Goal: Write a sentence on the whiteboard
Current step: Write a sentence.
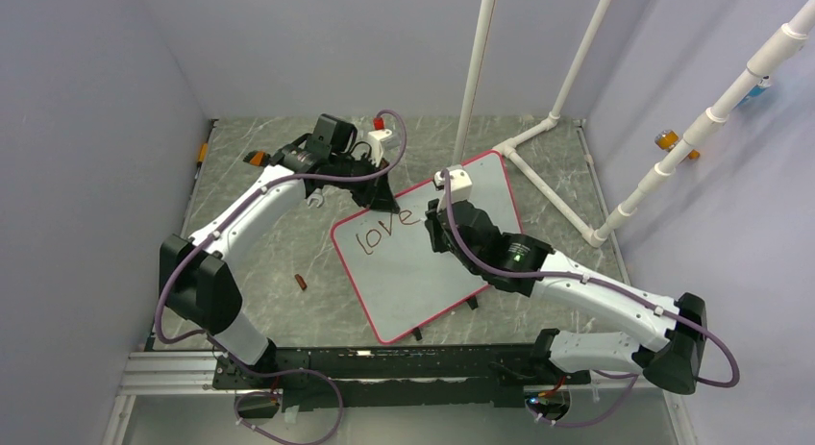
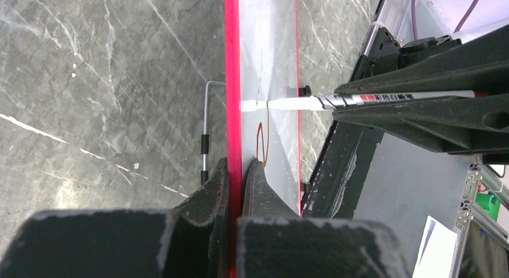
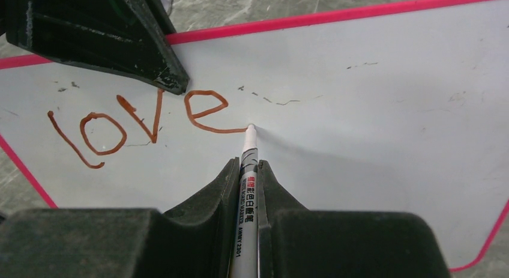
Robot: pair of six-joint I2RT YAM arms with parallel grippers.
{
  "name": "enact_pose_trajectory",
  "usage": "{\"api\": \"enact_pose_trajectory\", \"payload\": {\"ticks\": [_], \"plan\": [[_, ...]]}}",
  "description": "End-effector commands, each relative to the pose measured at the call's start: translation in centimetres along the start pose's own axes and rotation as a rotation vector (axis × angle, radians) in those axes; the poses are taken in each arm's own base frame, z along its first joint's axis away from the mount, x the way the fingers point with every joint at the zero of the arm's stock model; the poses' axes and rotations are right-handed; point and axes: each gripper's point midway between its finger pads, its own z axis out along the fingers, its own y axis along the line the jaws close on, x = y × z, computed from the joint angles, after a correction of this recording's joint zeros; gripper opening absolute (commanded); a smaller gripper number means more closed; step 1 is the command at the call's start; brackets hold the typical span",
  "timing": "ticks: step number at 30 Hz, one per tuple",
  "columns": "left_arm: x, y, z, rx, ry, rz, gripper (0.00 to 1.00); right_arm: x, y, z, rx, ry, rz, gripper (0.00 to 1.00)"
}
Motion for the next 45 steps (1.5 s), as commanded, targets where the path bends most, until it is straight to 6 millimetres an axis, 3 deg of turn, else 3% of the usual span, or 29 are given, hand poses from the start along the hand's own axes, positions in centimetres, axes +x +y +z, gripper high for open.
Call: {"api": "enact_pose_trajectory", "payload": {"ticks": [1, 12, 20, 32, 37, 40, 45], "plan": [[-1.8, 3.1, -1.0, -0.190, -0.046, 0.212, 0.00, -3.5, -1.3, -1.9, 0.041, -0.080, 0.002, 0.00], [-1.2, 2.6, -0.5, -0.197, -0.027, 0.225, 0.00, -3.4, -2.1, -3.9, 0.013, -0.102, 0.036, 0.00], [-1.9, 2.0, -1.0, -0.220, -0.032, 0.203, 0.00, -3.5, -2.3, -4.9, -0.009, -0.117, 0.049, 0.00], [-1.1, 1.9, -1.8, -0.258, -0.063, 0.227, 0.00, -2.7, -2.8, -5.0, -0.009, -0.113, 0.014, 0.00], [-0.7, 2.3, -1.8, -0.274, -0.074, 0.237, 0.00, -3.4, -3.1, -5.2, 0.004, -0.146, 0.010, 0.00], [-0.7, 2.1, -1.8, -0.267, -0.071, 0.235, 0.00, -3.8, -2.5, -5.1, -0.028, -0.166, 0.013, 0.00], [-1.3, 2.0, -2.6, -0.299, -0.104, 0.228, 0.00, -3.3, 1.3, -5.5, -0.254, -0.170, -0.028, 0.00]]}}
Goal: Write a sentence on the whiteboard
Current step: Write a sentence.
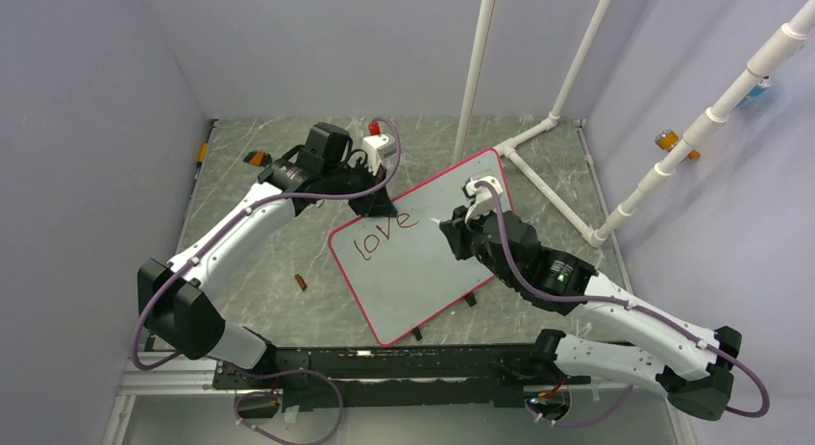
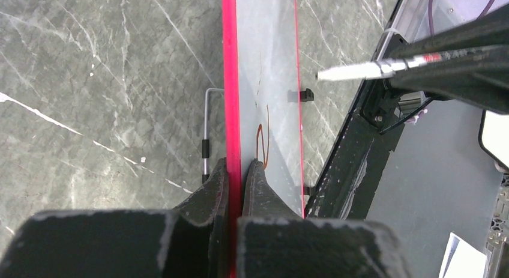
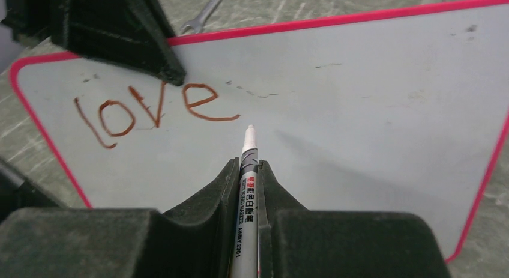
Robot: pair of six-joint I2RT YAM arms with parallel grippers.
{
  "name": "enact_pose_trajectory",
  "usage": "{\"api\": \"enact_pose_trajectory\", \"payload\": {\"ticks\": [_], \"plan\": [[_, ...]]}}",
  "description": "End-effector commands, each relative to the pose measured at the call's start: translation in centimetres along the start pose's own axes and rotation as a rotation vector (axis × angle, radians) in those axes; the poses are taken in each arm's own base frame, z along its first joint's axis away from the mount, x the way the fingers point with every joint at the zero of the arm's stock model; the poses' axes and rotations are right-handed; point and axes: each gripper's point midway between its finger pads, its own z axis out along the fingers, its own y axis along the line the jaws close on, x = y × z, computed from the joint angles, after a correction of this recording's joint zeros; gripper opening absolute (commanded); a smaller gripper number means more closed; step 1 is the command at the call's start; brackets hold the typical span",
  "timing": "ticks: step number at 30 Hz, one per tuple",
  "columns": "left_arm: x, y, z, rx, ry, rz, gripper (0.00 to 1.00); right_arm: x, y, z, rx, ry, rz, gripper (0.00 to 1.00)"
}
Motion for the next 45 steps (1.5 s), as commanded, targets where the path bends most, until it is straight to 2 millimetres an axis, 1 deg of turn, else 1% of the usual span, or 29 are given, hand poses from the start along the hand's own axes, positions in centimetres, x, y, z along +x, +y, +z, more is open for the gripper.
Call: {"api": "enact_pose_trajectory", "payload": {"ticks": [1, 3, 6, 9, 15, 18, 22, 28, 32, 45], "plan": [[-1.2, 4.1, -0.7, -0.225, -0.051, 0.166, 0.00, -0.9, 3.7, -0.4, -0.220, -0.052, -0.023, 0.00], [-1.4, 4.3, -1.0, -0.246, -0.064, 0.161, 0.00, -0.4, 5.0, -0.4, -0.294, -0.039, -0.043, 0.00], [-1.6, 4.8, -1.1, -0.274, -0.065, 0.145, 0.00, 0.1, 6.4, -0.6, -0.372, -0.036, -0.060, 0.00], [-1.4, 5.2, -0.9, -0.293, -0.062, 0.133, 0.00, 0.4, 7.4, -0.8, -0.422, -0.041, -0.069, 0.00], [-1.0, 6.3, -0.8, -0.334, -0.041, 0.130, 0.00, 2.2, 9.5, -1.4, -0.503, -0.017, -0.116, 0.00], [-0.7, 6.7, -0.8, -0.356, -0.029, 0.137, 0.00, 2.8, 10.0, -1.6, -0.513, -0.009, -0.122, 0.00], [-0.4, 6.9, -0.8, -0.355, -0.017, 0.158, 0.00, 3.3, 10.6, -1.8, -0.525, -0.007, -0.121, 0.00], [-0.4, 7.2, -1.0, -0.365, -0.015, 0.155, 0.00, 4.5, 11.3, -1.5, -0.513, 0.020, -0.115, 0.00], [-0.4, 7.1, -1.0, -0.362, -0.015, 0.151, 0.00, 4.6, 11.3, -1.0, -0.452, 0.025, -0.113, 0.00], [-0.6, 6.7, -1.1, -0.349, -0.023, 0.149, 0.00, 4.4, 12.7, -0.1, -0.409, 0.017, -0.131, 0.00]]}}
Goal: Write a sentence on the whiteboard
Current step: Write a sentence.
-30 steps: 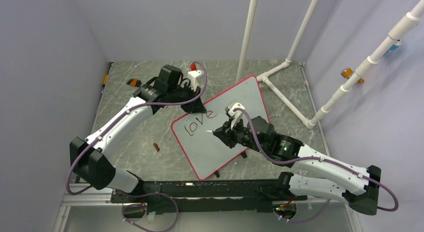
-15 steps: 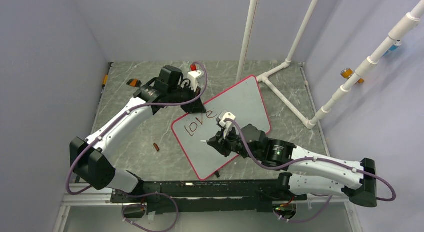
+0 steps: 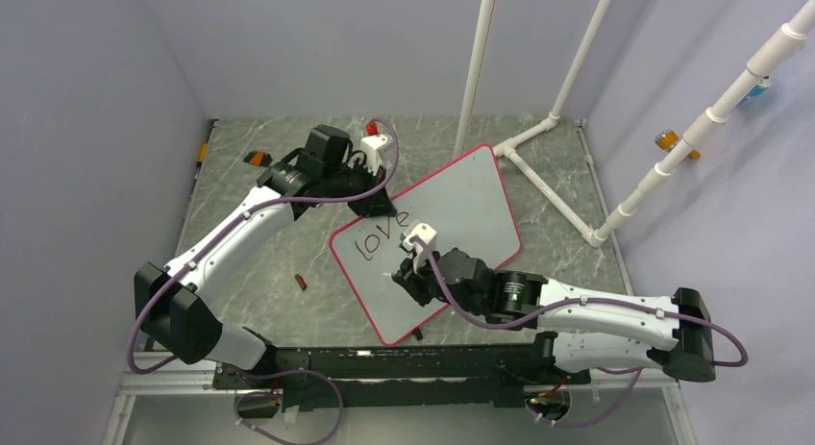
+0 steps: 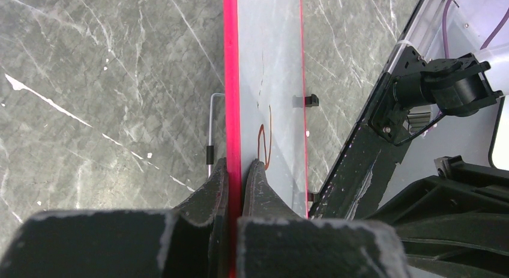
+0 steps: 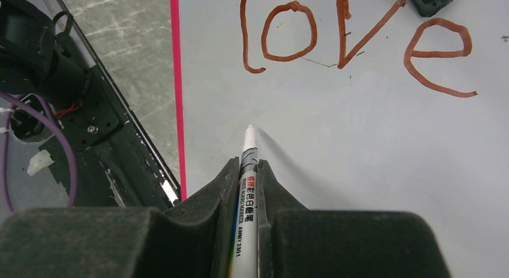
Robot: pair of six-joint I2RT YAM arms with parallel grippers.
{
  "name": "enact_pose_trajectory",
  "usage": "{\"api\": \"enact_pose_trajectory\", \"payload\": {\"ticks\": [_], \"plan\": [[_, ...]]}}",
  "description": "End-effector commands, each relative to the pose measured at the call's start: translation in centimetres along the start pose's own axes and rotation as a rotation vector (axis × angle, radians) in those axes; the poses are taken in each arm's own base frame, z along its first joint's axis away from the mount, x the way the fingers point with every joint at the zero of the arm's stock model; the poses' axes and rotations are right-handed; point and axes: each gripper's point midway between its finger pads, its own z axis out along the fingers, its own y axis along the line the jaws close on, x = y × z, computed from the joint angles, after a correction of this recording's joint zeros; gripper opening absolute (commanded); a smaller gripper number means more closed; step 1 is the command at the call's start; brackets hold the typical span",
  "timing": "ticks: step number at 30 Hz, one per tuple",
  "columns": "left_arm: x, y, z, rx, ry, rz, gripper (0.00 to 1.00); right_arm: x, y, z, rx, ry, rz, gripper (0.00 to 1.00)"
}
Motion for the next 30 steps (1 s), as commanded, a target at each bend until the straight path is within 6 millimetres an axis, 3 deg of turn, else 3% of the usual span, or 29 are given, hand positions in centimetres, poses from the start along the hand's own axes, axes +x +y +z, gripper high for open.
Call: {"api": "enact_pose_trajectory", "payload": {"ticks": [1, 11, 30], "plan": [[-0.7, 6.2, -0.5, -0.278, -0.015, 0.179, 0.00, -4.1, 0.3, 0.1, 0.022, -0.115, 0.035, 0.00], [-0.8, 6.1, -0.6, -0.273, -0.019, 0.180, 0.00, -4.2, 0.2, 1.2, 0.052, -0.106, 0.021, 0.00], [-0.8, 5.8, -0.5, -0.261, -0.019, 0.180, 0.00, -4.0, 1.8, 2.9, 0.007, -0.073, 0.011, 0.00]]}}
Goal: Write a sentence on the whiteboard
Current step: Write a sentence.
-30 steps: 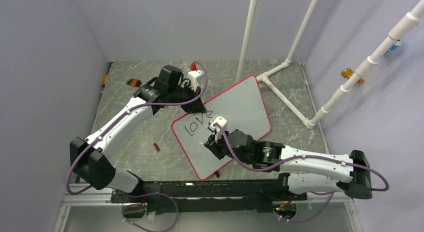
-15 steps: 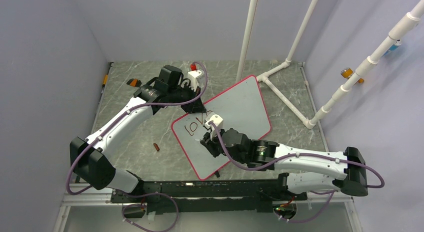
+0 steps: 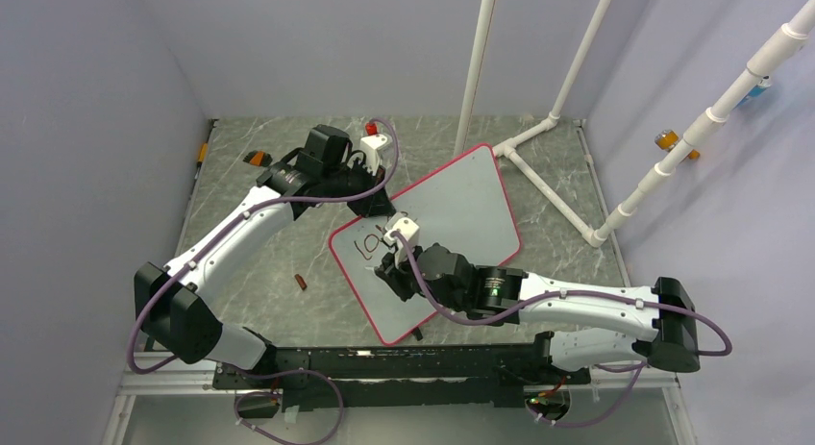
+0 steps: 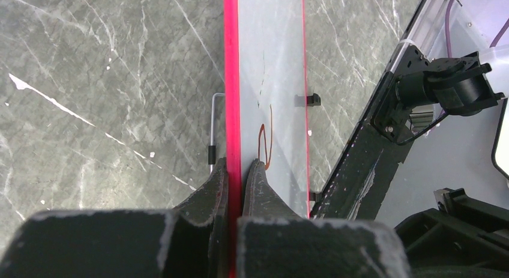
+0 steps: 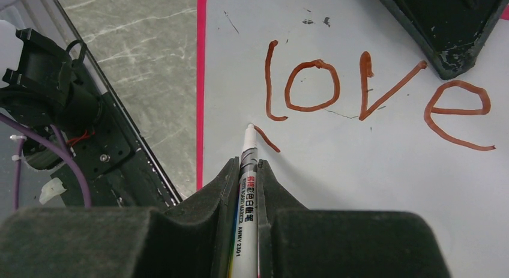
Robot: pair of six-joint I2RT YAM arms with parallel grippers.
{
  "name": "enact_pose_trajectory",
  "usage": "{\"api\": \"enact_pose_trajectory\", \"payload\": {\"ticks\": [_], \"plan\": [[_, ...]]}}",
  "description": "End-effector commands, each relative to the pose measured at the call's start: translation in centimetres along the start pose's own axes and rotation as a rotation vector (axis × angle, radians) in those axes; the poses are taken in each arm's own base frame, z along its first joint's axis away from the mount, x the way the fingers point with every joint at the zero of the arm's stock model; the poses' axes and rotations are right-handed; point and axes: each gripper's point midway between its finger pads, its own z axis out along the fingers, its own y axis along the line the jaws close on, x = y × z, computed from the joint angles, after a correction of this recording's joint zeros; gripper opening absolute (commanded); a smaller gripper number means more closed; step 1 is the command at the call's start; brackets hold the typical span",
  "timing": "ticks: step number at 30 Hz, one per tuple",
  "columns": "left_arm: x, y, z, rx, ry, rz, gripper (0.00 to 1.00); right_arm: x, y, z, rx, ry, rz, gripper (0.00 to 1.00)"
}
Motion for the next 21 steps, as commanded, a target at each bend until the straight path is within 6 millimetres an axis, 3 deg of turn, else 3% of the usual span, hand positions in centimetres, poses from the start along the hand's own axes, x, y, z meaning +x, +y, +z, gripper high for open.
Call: {"api": "enact_pose_trajectory", "payload": {"ticks": [1, 10, 21], "plan": [[-0.8, 5.7, -0.5, -0.259, -0.019, 0.174, 0.00, -1.6, 0.6, 0.4, -0.011, -0.043, 0.011, 0.00], [-0.9, 5.7, -0.7, -0.263, -0.022, 0.174, 0.00, 0.4, 0.7, 0.0, -0.015, -0.006, 0.025, 0.00], [-0.9, 5.7, -0.7, -0.262, -0.024, 0.175, 0.00, 2.1, -0.8, -1.1, 0.056, 0.020, 0.044, 0.00]]}}
